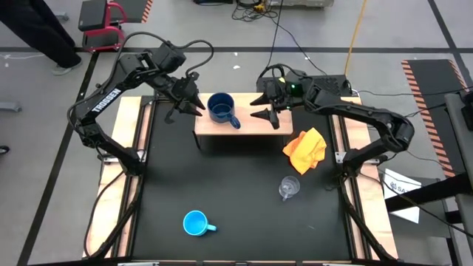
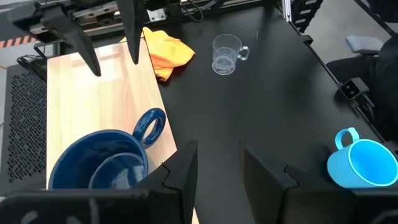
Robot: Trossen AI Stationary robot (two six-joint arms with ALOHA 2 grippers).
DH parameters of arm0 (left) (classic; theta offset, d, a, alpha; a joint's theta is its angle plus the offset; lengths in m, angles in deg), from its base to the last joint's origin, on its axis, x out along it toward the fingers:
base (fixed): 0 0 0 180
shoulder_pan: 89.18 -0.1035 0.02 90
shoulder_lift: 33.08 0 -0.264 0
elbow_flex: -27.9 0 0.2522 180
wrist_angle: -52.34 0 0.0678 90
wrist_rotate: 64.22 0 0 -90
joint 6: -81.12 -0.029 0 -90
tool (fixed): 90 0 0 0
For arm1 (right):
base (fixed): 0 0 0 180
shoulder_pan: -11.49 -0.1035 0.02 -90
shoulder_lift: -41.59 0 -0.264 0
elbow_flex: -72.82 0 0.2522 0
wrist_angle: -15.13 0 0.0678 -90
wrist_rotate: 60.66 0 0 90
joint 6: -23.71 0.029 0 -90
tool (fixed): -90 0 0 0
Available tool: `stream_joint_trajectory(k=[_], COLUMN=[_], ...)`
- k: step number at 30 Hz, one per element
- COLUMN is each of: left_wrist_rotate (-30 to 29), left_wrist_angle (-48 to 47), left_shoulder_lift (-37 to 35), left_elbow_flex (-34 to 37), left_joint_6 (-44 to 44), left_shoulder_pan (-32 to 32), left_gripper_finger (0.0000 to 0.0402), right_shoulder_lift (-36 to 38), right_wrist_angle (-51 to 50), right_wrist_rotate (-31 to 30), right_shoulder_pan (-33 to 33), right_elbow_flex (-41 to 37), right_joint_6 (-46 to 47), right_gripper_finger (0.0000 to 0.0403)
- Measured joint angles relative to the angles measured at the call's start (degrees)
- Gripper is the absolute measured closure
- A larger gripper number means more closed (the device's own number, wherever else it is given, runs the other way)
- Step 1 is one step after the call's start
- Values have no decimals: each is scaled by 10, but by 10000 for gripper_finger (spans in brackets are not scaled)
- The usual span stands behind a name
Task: Stack small to large cups/mugs on shelf
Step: Put the dark blue mug on the shelf
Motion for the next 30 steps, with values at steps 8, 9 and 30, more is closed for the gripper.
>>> stream_joint_trajectory(k=[8, 9, 30], left_wrist_rotate=[0, 0, 0], left_wrist_angle=[0, 1, -5], left_shoulder_lift=[0, 0, 0], left_elbow_flex=[0, 0, 0], left_joint_6=[-2, -2, 0], left_shoulder_pan=[0, 0, 0], left_gripper_finger=[284, 284, 284], right_shoulder_lift=[-24, -26, -52], right_wrist_angle=[16, 15, 2], right_wrist_rotate=[-3, -3, -74], right_shoulder_pan=[0, 0, -60], right_elbow_flex=[37, 37, 11], right_joint_6=[23, 29, 53], right_gripper_finger=[181, 181, 181])
